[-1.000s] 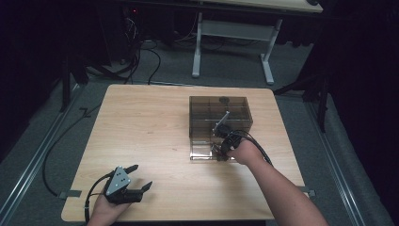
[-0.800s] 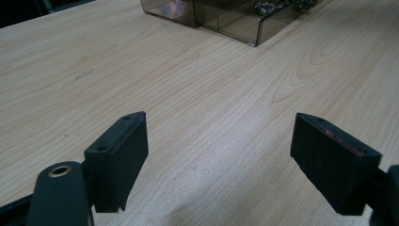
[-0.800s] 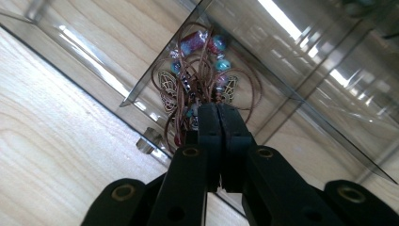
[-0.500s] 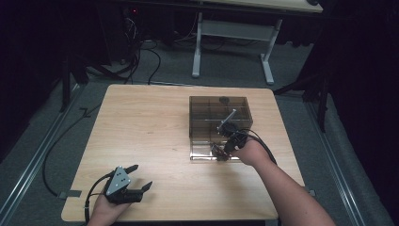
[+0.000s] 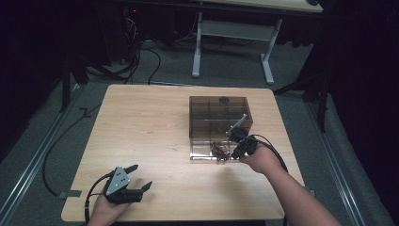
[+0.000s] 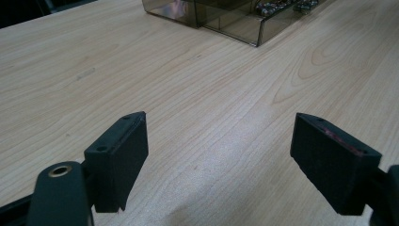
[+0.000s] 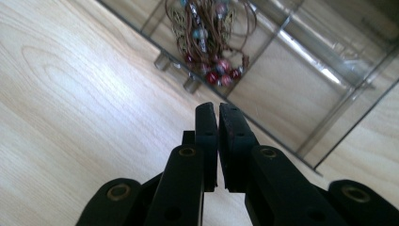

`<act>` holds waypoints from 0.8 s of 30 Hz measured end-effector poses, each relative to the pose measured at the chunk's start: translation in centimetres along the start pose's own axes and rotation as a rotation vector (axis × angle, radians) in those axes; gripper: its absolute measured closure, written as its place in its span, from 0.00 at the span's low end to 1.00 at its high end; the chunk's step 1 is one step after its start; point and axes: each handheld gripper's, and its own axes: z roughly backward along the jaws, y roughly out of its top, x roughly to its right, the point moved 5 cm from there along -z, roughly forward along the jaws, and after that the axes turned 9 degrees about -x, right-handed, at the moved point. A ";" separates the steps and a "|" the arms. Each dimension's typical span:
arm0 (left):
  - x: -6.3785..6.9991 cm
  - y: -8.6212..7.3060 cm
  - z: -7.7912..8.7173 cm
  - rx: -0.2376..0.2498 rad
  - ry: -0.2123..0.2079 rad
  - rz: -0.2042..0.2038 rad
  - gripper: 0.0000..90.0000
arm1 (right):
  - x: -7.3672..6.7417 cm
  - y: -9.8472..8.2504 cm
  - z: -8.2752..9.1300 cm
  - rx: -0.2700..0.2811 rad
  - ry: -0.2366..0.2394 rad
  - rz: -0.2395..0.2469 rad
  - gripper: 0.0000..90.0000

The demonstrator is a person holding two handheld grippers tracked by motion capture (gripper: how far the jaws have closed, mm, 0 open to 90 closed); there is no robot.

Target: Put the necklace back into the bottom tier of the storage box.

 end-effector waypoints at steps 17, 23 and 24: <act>0.0 0.0 0.0 0.004 0.001 -0.002 0.22 | 0.4 -2.2 -0.9 0.087 0.020 -0.056 0.82; 0.0 0.0 0.0 0.003 0.003 0.001 0.22 | 0.4 -4.1 -2.0 0.267 0.057 -0.103 0.74; 0.0 0.0 0.0 0.003 0.004 0.001 0.22 | 0.4 -4.4 -2.2 0.291 0.066 -0.107 0.72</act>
